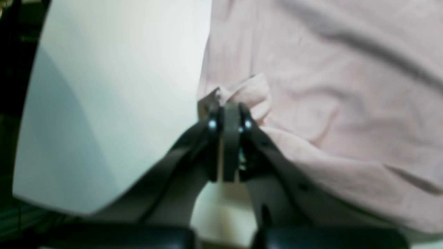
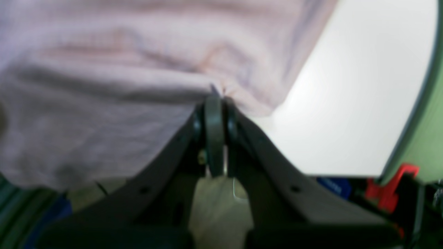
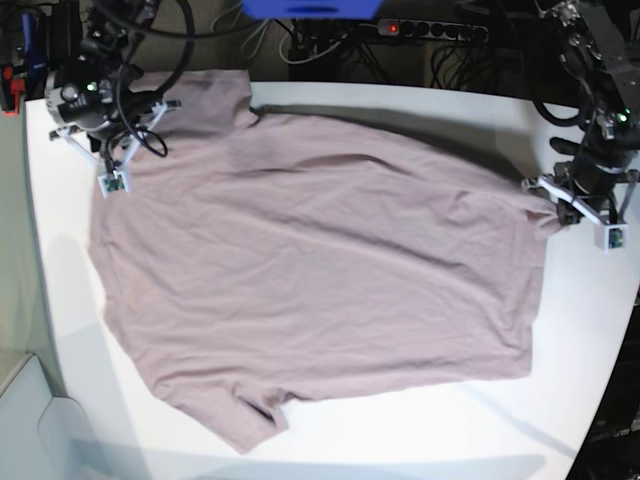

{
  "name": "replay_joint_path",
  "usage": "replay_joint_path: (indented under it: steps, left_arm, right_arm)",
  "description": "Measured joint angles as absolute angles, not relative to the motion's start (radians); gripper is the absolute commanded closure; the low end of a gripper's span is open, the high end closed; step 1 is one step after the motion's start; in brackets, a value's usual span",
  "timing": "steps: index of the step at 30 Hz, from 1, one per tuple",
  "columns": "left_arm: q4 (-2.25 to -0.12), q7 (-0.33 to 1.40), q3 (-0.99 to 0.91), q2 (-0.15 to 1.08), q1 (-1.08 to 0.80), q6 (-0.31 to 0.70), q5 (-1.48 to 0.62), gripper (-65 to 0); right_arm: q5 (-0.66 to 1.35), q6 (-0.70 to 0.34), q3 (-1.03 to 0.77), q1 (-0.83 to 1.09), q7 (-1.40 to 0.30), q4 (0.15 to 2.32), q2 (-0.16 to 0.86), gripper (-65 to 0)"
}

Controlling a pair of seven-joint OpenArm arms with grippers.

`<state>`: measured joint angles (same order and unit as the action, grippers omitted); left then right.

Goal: Layout the t-shirt on the table in an organized manner, then fold the t-shirt properly
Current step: 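Lift the shoulder edge with both grippers and fold it over the shirt body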

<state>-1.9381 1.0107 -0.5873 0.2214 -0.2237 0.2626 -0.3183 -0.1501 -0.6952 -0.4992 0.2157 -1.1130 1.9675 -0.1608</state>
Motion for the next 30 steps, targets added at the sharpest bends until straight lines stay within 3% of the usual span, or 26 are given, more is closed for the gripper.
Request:
replay_joint_path:
  steps: [21, 30]
  left_arm:
    - [-1.822, 1.010, -0.592, 0.219, -0.134, 0.262, -0.316, 0.0]
    - [-1.785, 1.013, -0.662, 0.219, -0.073, 0.262, -0.321, 0.0]
  right_arm:
    - [-0.151, -0.695, -0.498, -0.019, -1.114, 1.956, -0.125, 0.0]
    - [-0.152, -0.695, -0.497, -0.096, -1.106, 1.854, -0.096, 0.0]
